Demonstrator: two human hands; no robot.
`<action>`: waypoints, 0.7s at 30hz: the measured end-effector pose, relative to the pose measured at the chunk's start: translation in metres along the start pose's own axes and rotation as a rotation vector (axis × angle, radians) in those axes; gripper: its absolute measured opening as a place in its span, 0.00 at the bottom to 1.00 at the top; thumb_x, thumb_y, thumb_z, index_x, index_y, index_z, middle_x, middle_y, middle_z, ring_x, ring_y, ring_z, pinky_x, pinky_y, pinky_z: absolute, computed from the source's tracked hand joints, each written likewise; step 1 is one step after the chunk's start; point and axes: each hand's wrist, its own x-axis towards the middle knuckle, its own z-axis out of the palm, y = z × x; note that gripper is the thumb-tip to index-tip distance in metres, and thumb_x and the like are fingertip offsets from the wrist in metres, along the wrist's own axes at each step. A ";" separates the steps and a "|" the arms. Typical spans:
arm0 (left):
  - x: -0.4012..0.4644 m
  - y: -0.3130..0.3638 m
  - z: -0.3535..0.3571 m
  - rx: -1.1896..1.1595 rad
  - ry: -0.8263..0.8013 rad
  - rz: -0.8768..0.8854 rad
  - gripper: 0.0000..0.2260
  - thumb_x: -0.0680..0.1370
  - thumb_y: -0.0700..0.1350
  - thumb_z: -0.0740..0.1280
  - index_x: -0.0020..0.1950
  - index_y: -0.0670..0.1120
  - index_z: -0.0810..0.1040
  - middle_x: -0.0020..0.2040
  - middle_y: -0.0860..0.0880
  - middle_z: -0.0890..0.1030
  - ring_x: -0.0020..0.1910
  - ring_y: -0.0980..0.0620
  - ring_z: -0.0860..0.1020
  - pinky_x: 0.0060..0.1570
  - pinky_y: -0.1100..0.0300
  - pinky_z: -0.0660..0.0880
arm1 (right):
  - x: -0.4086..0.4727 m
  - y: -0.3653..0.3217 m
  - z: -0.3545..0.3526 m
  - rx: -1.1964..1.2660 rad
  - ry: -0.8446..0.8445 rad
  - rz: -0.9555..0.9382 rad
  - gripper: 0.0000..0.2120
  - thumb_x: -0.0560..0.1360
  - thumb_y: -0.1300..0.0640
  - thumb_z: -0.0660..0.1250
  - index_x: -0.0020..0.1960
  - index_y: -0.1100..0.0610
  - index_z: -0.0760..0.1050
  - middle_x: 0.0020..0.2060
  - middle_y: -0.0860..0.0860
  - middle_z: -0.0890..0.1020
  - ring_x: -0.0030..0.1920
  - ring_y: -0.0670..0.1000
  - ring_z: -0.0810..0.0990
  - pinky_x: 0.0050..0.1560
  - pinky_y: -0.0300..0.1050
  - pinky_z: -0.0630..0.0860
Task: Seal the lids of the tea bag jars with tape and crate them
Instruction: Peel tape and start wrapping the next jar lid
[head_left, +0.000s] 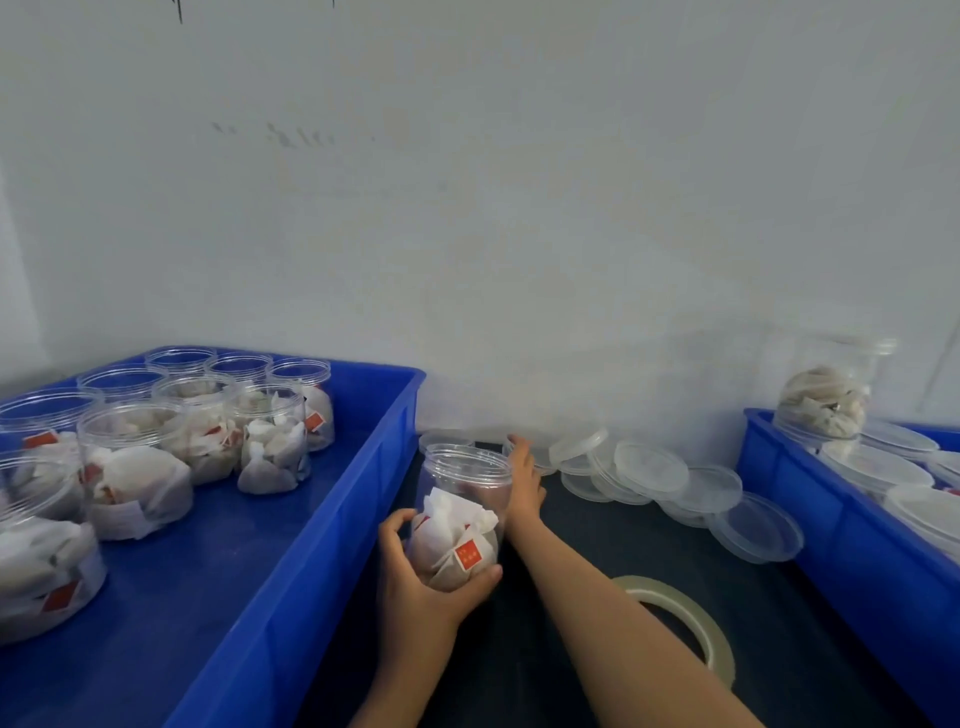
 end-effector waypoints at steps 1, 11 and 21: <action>0.001 0.000 0.000 -0.008 0.005 -0.001 0.42 0.58 0.42 0.83 0.66 0.54 0.64 0.60 0.50 0.73 0.57 0.48 0.76 0.56 0.46 0.77 | 0.001 0.000 0.002 -0.039 0.005 -0.011 0.31 0.79 0.60 0.65 0.76 0.53 0.51 0.73 0.57 0.63 0.72 0.59 0.62 0.71 0.54 0.60; -0.002 0.012 -0.004 -0.200 -0.049 -0.014 0.31 0.60 0.48 0.83 0.57 0.60 0.72 0.54 0.57 0.80 0.51 0.59 0.80 0.44 0.65 0.76 | -0.022 0.010 -0.055 0.274 -0.090 -0.216 0.45 0.66 0.61 0.78 0.73 0.55 0.54 0.66 0.56 0.63 0.67 0.57 0.66 0.68 0.56 0.68; -0.020 0.027 -0.007 -0.125 -0.310 -0.084 0.32 0.64 0.45 0.79 0.57 0.49 0.62 0.56 0.49 0.74 0.46 0.55 0.81 0.37 0.70 0.76 | -0.095 0.053 -0.160 0.500 -0.474 -0.151 0.46 0.61 0.59 0.77 0.70 0.39 0.57 0.63 0.55 0.71 0.62 0.56 0.76 0.64 0.54 0.75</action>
